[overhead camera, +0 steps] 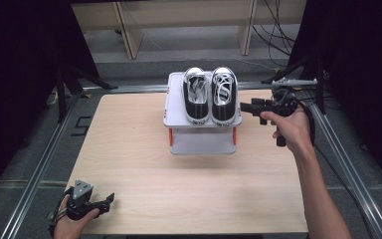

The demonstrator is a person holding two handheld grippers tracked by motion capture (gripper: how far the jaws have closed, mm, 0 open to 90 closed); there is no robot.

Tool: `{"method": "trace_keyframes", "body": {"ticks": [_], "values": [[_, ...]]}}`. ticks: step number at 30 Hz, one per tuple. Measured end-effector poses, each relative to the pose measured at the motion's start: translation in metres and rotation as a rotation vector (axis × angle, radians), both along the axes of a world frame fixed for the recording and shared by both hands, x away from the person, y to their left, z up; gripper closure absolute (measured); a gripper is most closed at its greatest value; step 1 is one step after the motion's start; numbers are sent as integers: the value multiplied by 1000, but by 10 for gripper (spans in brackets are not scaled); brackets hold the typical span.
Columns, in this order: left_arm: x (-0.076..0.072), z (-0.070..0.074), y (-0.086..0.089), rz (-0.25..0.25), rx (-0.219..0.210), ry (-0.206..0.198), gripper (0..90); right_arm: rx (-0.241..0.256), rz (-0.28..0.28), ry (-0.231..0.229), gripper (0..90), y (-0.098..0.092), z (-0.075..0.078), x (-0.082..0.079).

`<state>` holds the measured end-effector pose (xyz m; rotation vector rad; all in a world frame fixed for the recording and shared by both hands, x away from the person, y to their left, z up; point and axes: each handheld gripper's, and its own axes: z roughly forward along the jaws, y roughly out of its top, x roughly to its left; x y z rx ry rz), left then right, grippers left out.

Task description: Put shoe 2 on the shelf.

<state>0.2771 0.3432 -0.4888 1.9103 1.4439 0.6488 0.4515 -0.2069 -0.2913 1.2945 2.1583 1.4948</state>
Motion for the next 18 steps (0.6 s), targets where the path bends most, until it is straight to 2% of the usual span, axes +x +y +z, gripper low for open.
{"method": "trace_keyframes", "body": {"ticks": [2, 3, 5, 7, 8, 10, 11, 13, 14, 15, 18], "values": [[1, 0, 1, -1, 19, 7, 152, -8, 12, -11, 432, 1, -7, -10], [1, 0, 1, -3, 20, 9, 152, -17, 6, -34, 431, 1, -11, -14], [0, 0, 0, 1, -1, 1, 152, -15, 12, -37, 422, 1, -17, -22], [0, 0, 1, 4, 30, 7, 153, 6, 20, -41, 420, 1, -23, -31], [0, 0, 1, 1, 22, 9, 152, 12, 29, -38, 415, 2, -27, -35], [0, 0, 1, -2, 31, 12, 152, 33, 44, -48, 414, 2, -36, -44], [0, 0, 0, 0, 11, 8, 152, 64, 49, -52, 421, 3, -41, -49], [0, 1, 0, -3, 22, 6, 153, 54, 76, -18, 408, 4, -49, -54], [-1, 1, 0, -5, 22, 5, 152, 75, 79, -10, 410, 5, -53, -57], [-2, 2, 0, -1, 25, 6, 153, 61, 74, -28, 406, 5, -56, -60], [-1, 1, 0, 10, 7, -1, 152, 59, 79, -6, 396, 8, -68, -64]]}}
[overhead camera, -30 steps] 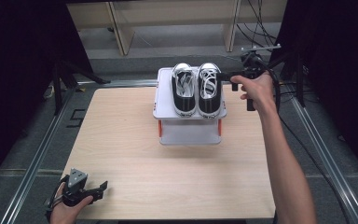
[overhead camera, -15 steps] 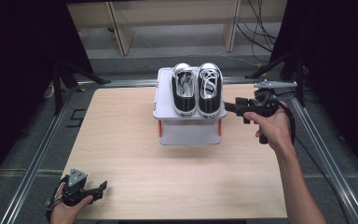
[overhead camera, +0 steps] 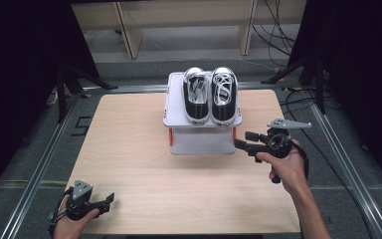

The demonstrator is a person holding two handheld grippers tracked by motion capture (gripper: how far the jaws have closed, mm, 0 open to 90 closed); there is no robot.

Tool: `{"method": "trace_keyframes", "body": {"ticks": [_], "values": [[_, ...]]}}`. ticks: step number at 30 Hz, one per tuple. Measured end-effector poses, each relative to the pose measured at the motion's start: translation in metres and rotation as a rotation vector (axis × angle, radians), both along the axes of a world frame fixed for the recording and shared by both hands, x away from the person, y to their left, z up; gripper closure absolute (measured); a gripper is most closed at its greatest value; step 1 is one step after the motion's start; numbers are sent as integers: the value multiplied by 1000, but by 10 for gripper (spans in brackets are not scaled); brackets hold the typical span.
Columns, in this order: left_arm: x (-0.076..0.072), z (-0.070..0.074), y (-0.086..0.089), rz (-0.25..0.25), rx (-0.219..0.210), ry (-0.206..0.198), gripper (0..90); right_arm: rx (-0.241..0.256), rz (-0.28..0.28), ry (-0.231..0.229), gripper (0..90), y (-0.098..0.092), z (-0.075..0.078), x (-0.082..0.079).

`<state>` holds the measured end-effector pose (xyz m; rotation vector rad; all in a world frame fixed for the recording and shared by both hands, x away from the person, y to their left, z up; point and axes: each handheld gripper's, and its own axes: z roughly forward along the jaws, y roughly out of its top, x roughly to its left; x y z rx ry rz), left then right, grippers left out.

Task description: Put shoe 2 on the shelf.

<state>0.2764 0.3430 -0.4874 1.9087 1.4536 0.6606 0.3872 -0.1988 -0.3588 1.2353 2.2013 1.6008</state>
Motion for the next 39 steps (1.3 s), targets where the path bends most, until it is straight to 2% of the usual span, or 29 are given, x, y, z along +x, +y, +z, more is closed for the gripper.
{"method": "trace_keyframes", "body": {"ticks": [1, 2, 3, 5, 7, 8, 9, 10, 12, 13, 14, 15, 16, 19, 21, 22, 23, 25, 27, 28, 29, 30, 31, 32, 33, 34, 35, 37, 39], "values": [[1, -1, 0, -4, -1, 4, 152, -14, -8, -15, 393, 0, -3, 0], [0, 0, 0, -5, 1, 1, 152, 0, -12, 10, 389, 4, -7, -2], [1, 0, 0, -5, 17, 5, 152, -14, -1, 6, 386, 5, -10, -2], [0, 1, 0, -6, 5, 4, 152, -20, 4, 16, 386, 8, -15, -5], [-1, 2, 0, -6, 12, -3, 152, -30, 7, 8, 385, 11, -21, -6], [-1, 2, 0, -5, 8, -5, 152, -37, 3, -17, 384, 11, -25, -5], [0, 1, 0, -6, -10, -5, 152, -38, 1, -9, 384, 11, -27, -6], [0, 1, 0, -4, -12, -3, 152, -24, 0, -7, 382, 12, -29, -6], [0, 1, 0, 0, 20, 5, 152, -20, -11, 14, 374, 12, -32, -10], [0, 0, -1, -3, 9, 1, 152, -3, -9, 6, 366, 13, -35, -11], [0, 0, 0, -13, 20, 6, 153, -11, -11, 6, 361, 13, -38, -11], [0, 0, -2, -17, 1, 0, 152, 21, -4, 37, 355, 15, -40, -13], [0, 1, -1, -22, 21, 3, 153, -2, -2, 0, 348, 15, -42, -12], [-1, 0, -1, -19, 3, -5, 152, -22, 12, 10, 342, 19, -46, -16], [-1, 0, 0, -22, 14, 1, 152, -10, 10, 11, 339, 21, -50, -17], [-1, 0, 1, -24, 13, -2, 152, -7, 6, 36, 335, 23, -51, -20], [-2, 1, 0, -23, -6, -11, 152, -36, 9, -9, 334, 22, -53, -19], [-3, 2, 1, -22, 2, -16, 152, -33, 15, 31, 331, 23, -56, -24], [-3, 3, 1, -19, 12, -16, 153, -43, 11, 45, 329, 22, -60, -28], [-3, 2, 1, -21, 0, -18, 152, -51, 14, 30, 329, 21, -63, -28], [-3, 2, 1, -21, 16, -9, 152, -67, 9, 28, 329, 19, -66, -30], [-3, 2, 1, -20, 6, -13, 153, -61, 11, 32, 328, 19, -68, -32], [-3, 2, 1, -23, 9, -11, 152, -84, 8, 29, 326, 17, -72, -32], [-3, 2, 1, -28, 7, -12, 152, -89, 3, 48, 325, 16, -73, -34], [-3, 2, 0, -25, 4, -13, 152, -98, 2, 39, 325, 14, -76, -34], [-3, 1, 0, -26, 4, -12, 152, -95, -1, 21, 325, 13, -78, -34], [-3, 2, 0, -23, 10, -7, 152, -93, 3, 51, 324, 12, -79, -36], [-2, 1, 1, -25, 15, -1, 152, -101, -3, 41, 311, 12, -84, -38], [-2, 0, 1, -28, 9, 6, 152, -76, 23, 60, 310, 13, -88, -40]]}}
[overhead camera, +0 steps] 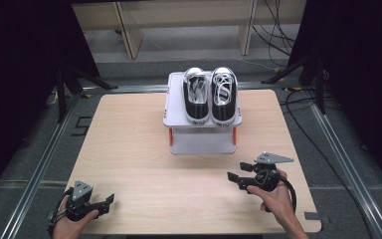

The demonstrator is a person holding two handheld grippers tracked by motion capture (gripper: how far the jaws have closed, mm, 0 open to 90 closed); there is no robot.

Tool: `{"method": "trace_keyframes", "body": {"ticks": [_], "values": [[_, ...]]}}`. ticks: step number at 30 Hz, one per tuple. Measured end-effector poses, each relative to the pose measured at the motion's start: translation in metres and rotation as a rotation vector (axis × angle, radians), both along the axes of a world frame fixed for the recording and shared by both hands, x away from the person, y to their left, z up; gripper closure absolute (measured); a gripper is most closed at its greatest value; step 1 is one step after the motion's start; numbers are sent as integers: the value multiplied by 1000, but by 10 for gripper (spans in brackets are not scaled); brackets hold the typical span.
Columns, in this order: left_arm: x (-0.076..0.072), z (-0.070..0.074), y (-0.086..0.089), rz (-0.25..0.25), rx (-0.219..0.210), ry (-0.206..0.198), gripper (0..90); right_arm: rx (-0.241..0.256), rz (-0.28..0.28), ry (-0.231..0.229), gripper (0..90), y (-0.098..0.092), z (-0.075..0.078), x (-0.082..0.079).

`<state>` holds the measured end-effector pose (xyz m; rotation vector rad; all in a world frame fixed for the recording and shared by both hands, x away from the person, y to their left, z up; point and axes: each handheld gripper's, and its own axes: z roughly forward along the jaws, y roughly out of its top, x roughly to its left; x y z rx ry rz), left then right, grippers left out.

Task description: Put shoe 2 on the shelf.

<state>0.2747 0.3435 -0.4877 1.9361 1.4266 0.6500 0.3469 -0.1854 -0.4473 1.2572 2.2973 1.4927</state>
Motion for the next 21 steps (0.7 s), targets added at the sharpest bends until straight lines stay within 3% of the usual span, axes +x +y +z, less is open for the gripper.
{"method": "trace_keyframes", "body": {"ticks": [2, 3, 4, 6, 8, 9, 10, 12, 14, 15, 16, 21], "values": [[0, 0, 0, 1, -3, 0, 152, -20, -2, 15, 300, 2, -6, -3], [0, 0, 0, 1, -5, 0, 153, -45, 8, -16, 293, 1, -9, -3], [0, 0, 0, -1, -5, 0, 152, -42, 12, 20, 285, 3, -10, -6], [0, 0, 0, 2, -7, 2, 152, -42, 36, 22, 283, 5, -15, -8], [0, -1, 1, -2, 10, 10, 152, -76, 46, 36, 275, 7, -16, -12], [1, -2, 1, -7, 12, 16, 152, -117, 49, 12, 276, 7, -15, -14], [1, -2, 1, -7, 9, 18, 152, -115, 55, 6, 276, 8, -16, -15], [1, -2, 1, -9, 10, 16, 152, -105, 59, 40, 275, 11, -19, -19], [1, -2, 1, -9, 7, 14, 152, -117, 84, 33, 275, 11, -22, -22], [1, -2, 1, -9, 8, 14, 152, -139, 64, 72, 275, 12, -21, -27], [1, -2, 1, -11, 5, 15, 152, -158, 91, 23, 275, 11, -23, -25], [1, -2, 1, -11, 4, 19, 152, -221, 116, 4, 274, 14, -22, -38]]}}
